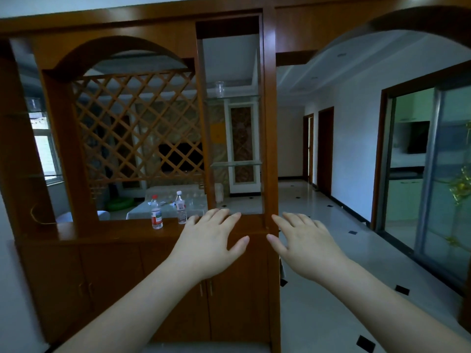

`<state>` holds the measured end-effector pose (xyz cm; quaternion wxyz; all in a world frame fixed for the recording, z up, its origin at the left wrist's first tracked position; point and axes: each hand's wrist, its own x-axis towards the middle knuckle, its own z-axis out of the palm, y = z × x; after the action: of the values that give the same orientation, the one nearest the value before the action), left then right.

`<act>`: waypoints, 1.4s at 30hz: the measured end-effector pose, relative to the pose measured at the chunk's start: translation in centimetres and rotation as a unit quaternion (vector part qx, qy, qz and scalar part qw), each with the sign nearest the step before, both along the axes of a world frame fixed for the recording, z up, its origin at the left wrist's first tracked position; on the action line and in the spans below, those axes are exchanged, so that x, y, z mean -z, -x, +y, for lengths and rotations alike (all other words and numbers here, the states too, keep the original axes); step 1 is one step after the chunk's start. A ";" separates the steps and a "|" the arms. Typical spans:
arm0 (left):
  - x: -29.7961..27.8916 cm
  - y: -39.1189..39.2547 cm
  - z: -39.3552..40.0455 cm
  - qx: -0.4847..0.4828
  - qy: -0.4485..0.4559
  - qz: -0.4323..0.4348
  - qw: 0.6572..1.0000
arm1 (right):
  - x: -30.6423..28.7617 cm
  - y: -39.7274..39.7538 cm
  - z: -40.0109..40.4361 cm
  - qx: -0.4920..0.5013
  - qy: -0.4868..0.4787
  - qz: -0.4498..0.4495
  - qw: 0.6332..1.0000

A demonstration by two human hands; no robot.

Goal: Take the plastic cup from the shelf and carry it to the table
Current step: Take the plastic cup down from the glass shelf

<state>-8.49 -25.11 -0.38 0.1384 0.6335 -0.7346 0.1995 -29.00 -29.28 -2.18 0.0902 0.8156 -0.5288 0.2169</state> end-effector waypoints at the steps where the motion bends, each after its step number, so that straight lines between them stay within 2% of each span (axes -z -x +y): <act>1: 0.1 0.0 -0.8 0.000 0.004 0.001 1.000 | 0.0 0.0 -0.9 -0.004 0.000 -0.002 1.000; 10: 0.3 -3.5 -8.6 -0.016 -0.006 0.013 1.000 | 0.2 -3.8 -9.0 -0.037 0.012 -0.019 0.999; 25: -1.4 -17.4 -24.8 0.017 0.029 0.014 0.999 | -1.0 -17.7 -24.8 -0.046 0.056 -0.026 0.997; 34: -0.7 -18.1 -36.0 0.041 0.025 0.053 0.997 | -1.5 -18.8 -35.3 -0.034 0.044 -0.062 0.996; 42: -3.5 -16.5 -47.0 0.050 0.049 0.076 0.995 | -4.2 -18.1 -46.8 -0.056 0.062 -0.063 0.994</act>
<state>8.00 -72.16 3.13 0.2345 0.6016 -0.7421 0.1799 -10.89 -76.04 2.00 0.0951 0.8212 -0.4727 0.3053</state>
